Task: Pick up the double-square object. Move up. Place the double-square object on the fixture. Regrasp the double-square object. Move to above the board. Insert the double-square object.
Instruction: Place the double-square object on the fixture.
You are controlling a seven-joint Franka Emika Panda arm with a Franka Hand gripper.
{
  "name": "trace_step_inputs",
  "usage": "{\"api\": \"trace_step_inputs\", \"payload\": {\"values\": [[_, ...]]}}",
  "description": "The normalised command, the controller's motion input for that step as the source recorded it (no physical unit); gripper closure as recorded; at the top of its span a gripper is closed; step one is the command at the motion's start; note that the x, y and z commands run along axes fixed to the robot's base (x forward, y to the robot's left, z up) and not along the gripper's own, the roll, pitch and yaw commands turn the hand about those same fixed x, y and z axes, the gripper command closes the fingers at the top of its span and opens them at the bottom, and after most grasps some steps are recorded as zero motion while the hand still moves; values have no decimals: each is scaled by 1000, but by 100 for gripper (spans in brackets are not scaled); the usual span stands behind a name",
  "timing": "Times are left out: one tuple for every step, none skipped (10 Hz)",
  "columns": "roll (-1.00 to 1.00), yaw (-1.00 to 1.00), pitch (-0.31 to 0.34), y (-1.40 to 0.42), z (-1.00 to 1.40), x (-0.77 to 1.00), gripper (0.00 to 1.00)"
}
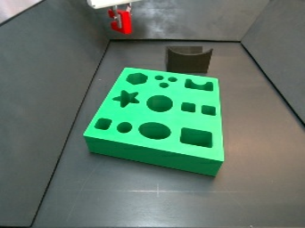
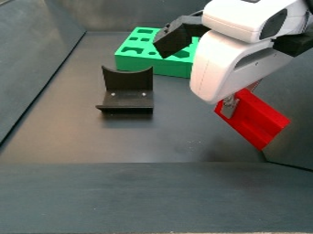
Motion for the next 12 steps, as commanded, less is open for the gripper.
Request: {"api": "trace_step_inputs", "payload": {"values": [[-12,1,-10,2,1000,13,100],[-29,3,10,-7,1000,1,100],[-39,7,12,-8,1000,1,100],[-54,12,12,-12,1000,-1,100],[-62,15,13,-15,1000,0,100],[-78,18,17,-13,794,2,100],[-96,20,23,-11,580,7,100],[-108,18,30,-9,416,11,100],[-116,14,34,-6,256,12,100],[-81,-1000,-39,-748,-161,1000,100],[-84,-1000,-41,-738,-187,1000,100],[-87,-1000,-52,-686,-174,1000,100]]}}
